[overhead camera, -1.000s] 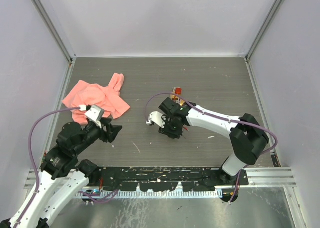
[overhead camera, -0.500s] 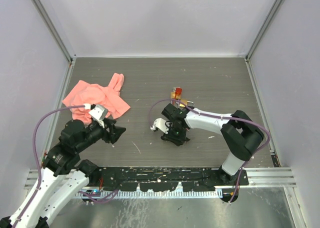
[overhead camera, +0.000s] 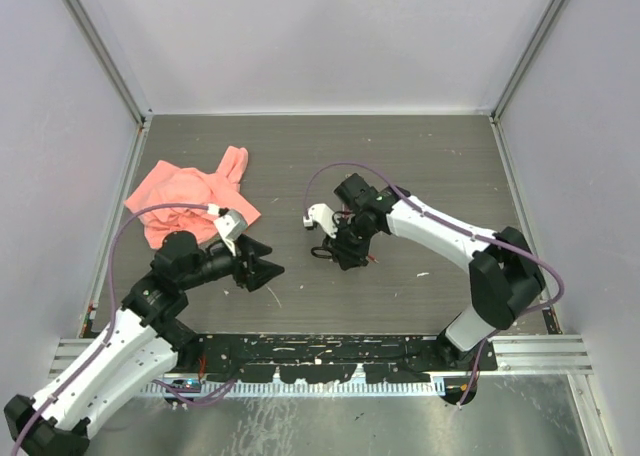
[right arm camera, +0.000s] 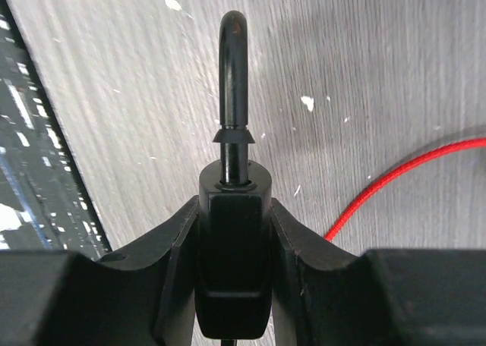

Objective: Lock with the key
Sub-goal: Lock the lock.

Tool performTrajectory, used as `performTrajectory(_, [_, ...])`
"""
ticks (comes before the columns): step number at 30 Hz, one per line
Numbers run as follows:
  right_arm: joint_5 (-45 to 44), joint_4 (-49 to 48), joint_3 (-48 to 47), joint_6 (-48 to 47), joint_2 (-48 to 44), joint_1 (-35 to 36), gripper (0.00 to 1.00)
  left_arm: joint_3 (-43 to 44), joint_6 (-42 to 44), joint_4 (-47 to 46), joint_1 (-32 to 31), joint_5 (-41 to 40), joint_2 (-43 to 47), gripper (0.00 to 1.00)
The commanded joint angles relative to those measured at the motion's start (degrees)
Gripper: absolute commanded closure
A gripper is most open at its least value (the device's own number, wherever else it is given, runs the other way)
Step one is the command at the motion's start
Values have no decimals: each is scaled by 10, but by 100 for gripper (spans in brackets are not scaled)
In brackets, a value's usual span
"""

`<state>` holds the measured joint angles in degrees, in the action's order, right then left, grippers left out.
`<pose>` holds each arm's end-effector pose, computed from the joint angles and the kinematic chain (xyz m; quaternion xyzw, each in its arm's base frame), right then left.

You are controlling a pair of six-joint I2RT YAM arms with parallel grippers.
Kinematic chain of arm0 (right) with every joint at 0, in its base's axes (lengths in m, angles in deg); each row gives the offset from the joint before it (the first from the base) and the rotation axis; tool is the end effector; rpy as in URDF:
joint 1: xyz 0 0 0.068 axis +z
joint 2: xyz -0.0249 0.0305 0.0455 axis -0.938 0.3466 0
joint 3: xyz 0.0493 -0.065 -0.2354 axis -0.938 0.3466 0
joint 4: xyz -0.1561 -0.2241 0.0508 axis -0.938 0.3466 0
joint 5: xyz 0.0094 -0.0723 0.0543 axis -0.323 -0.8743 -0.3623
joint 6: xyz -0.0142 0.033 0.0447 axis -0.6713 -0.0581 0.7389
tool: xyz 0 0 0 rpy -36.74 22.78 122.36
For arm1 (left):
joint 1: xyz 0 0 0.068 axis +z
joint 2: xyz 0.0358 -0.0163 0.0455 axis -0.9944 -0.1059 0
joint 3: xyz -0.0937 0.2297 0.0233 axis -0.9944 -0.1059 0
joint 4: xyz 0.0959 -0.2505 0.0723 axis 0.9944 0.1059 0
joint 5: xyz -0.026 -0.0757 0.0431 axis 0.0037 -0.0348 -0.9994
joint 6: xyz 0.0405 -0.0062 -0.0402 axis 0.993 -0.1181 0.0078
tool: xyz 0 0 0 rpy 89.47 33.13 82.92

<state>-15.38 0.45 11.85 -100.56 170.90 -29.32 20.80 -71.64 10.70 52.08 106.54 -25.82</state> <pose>0.2355 0.2206 0.1833 -0.6032 0.7592 0.1995 0.1412 0.1479 -0.1153 0.2617 0.2803 0.7243 -0.4117 0.4768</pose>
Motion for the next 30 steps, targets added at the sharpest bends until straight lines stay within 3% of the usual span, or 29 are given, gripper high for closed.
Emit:
performTrajectory(1, [94, 38, -57, -33, -60, 3, 99, -10, 39, -196, -58, 5, -43, 38])
performTrajectory(6, [133, 76, -75, -67, -82, 4, 99, 1, 165, -252, -151, -74, -165, 37])
performTrajectory(12, [148, 96, -77, -92, -105, 3, 99, 42, 216, -277, -152, -59, -273, 37])
performTrajectory(20, [166, 100, -76, -107, -122, 4, 99, 64, 209, -278, -151, -30, -303, 42])
performTrajectory(25, [173, 103, -80, -110, -130, 3, 99, 61, 196, -291, -139, 20, -309, 62])
performTrajectory(30, [185, 104, -93, -110, -135, -1, 99, 67, 186, -278, -136, 103, -323, 67])
